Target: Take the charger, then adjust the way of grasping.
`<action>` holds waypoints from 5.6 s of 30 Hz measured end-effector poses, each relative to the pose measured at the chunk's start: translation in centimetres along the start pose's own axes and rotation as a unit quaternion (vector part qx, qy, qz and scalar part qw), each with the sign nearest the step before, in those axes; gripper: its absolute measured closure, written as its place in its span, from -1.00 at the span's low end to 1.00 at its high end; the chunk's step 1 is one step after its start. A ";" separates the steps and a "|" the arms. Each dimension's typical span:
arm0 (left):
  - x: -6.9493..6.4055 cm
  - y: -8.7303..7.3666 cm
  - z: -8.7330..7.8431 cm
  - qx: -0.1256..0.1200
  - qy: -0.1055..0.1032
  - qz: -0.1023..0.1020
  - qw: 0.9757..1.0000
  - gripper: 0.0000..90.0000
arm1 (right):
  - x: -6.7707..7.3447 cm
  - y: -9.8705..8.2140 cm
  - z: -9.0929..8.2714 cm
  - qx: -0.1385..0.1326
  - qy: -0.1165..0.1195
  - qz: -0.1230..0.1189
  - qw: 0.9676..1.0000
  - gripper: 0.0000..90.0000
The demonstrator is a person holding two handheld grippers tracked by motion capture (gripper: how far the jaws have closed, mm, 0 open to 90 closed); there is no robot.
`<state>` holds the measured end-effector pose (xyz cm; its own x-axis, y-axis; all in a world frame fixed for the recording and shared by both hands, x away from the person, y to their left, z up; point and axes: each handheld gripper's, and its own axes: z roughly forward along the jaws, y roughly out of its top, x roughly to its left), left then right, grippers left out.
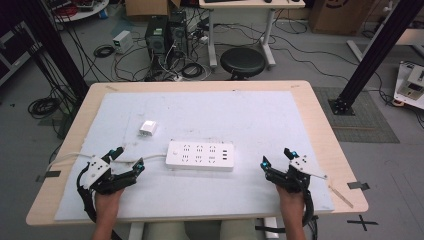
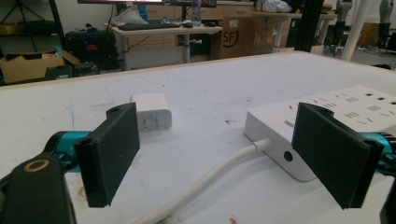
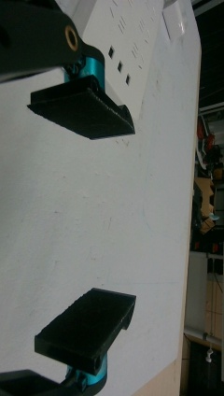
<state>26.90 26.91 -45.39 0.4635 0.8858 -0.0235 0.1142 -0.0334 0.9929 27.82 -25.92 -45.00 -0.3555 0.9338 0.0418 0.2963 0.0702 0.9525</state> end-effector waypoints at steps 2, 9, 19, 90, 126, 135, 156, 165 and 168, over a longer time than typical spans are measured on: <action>0.0 0.0 0.0 0.000 0.001 0.000 1.000 -0.66 | 0.0 0.0 0.0 0.000 0.000 -0.001 1.000 -0.62; 0.0 0.0 0.1 0.005 0.004 0.000 1.000 -0.66 | 0.0 0.0 0.0 0.001 0.001 -0.004 1.000 -0.62; 0.7 0.7 0.6 0.032 0.068 -0.060 0.995 -0.66 | 0.1 0.0 0.0 0.000 0.006 -0.009 1.000 -0.63; 5.3 3.3 17.0 0.327 0.100 -0.056 0.938 -0.55 | 0.4 0.0 0.1 0.006 0.006 -0.025 1.000 -0.62; 4.3 5.7 15.2 0.286 0.059 -0.030 0.956 -0.06 | 0.4 0.1 0.2 0.009 0.008 -0.027 1.000 -0.62; 2.7 7.9 12.7 0.239 0.031 0.000 0.971 -0.05 | 0.4 0.1 0.2 0.009 0.009 -0.026 1.000 -0.62; -2.8 9.7 6.4 0.153 -0.065 0.045 0.985 -0.05 | 0.5 0.1 0.2 0.014 0.016 -0.030 0.999 -0.62; -4.2 10.1 4.8 0.131 -0.106 0.058 0.984 -0.05 | 0.4 0.1 0.3 0.014 0.021 -0.035 0.999 -0.62; -4.6 10.3 4.4 0.132 -0.118 0.068 0.982 -0.05 | 0.4 0.1 0.3 0.013 0.020 -0.035 0.999 -0.62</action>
<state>29.79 20.48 -35.54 0.6774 0.7339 0.0508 0.2455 -0.2906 0.9248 27.95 -25.42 -44.97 -0.4113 0.9114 -0.0117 0.2924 0.1441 0.9454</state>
